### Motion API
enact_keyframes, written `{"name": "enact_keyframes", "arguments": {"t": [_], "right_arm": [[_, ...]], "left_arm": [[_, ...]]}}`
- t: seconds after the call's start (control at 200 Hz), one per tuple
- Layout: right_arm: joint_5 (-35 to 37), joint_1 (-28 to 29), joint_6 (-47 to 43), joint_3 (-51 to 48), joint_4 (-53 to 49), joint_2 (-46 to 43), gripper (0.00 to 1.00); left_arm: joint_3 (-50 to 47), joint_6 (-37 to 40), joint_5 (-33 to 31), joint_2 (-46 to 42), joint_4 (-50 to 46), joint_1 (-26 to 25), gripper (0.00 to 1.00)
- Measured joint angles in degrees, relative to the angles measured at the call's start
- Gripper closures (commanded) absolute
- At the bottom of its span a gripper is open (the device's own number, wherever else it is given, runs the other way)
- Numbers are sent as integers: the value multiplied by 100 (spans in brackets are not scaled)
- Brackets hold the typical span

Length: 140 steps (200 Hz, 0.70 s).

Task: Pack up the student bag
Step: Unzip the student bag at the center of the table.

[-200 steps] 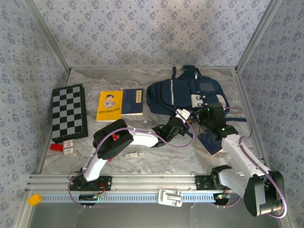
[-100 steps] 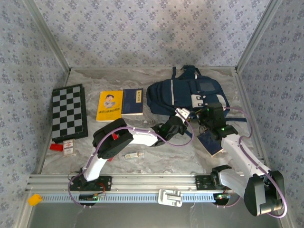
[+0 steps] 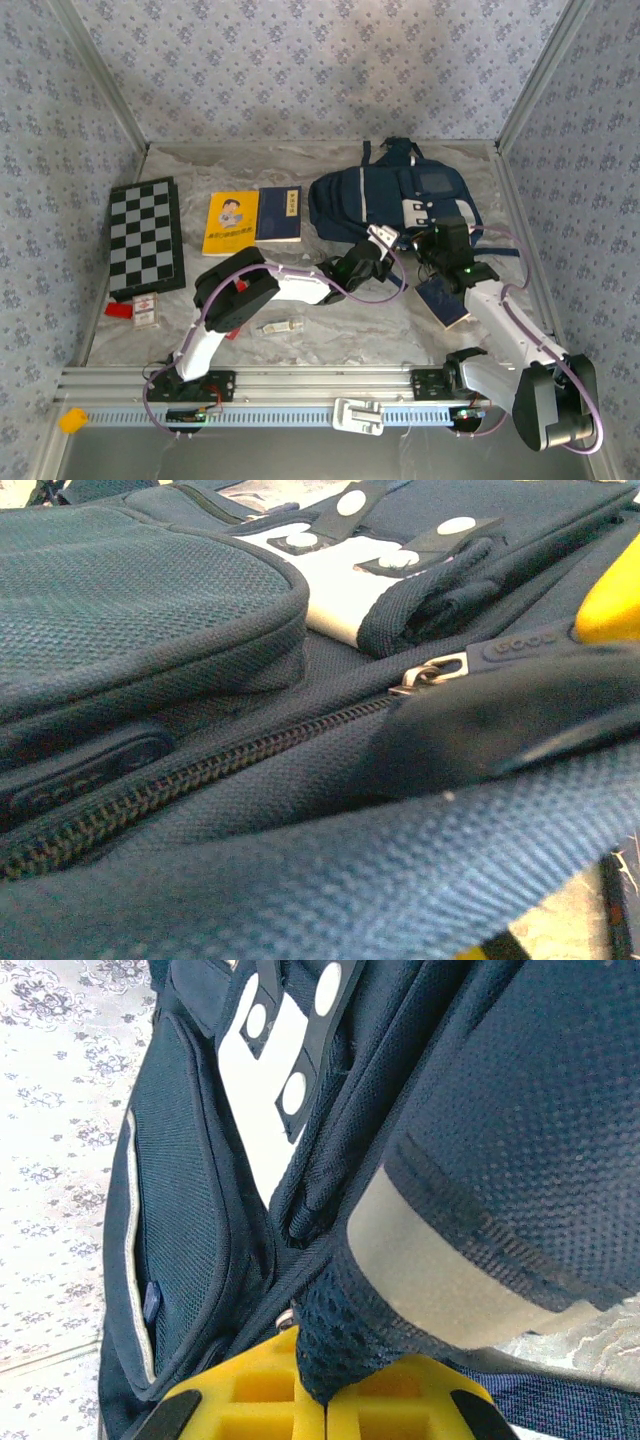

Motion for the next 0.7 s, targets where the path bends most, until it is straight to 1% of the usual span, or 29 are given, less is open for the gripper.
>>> {"name": "enact_keyframes", "arguments": {"t": [0.03,0.305,0.7], "right_arm": [[0,0,-2,0,0,15,100],[-39,-11,-50,50,-37,66,100],[-332,-286,-190,160,-199,92,100]], "left_arm": [[-20,7,57,-2,4,11,100],[-256,11,411,-186,81,50,100],[-599,20,857,-592,164,151,100]]}}
